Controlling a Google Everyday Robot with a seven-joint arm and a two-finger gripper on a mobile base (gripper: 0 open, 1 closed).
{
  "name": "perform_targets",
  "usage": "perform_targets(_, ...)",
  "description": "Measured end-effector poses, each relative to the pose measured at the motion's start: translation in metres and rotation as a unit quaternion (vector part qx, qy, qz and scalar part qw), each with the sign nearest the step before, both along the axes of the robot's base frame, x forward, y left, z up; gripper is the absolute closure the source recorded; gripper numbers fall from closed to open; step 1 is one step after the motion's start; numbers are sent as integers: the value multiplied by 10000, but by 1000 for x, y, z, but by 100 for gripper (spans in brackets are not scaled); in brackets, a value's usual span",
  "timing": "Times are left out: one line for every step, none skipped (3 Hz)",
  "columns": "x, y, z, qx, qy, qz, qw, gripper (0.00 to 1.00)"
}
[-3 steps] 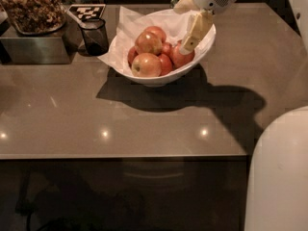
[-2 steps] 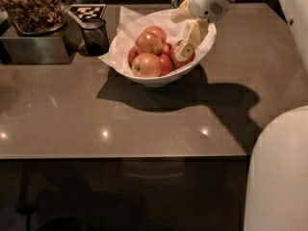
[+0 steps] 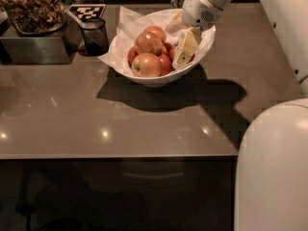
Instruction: Pick apple from white bowl
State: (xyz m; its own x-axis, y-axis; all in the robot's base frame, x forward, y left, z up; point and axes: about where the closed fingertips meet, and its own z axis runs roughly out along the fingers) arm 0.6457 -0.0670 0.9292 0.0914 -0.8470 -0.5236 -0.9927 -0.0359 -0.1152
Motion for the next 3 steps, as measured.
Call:
perform_targets(9,0,-3,-230,-44,42,9997,16)
perform_targets(19,-4,-3,-472,-135,52,9988,16)
perform_targets(26,-10,-7,-587,-149,-10,9982,15)
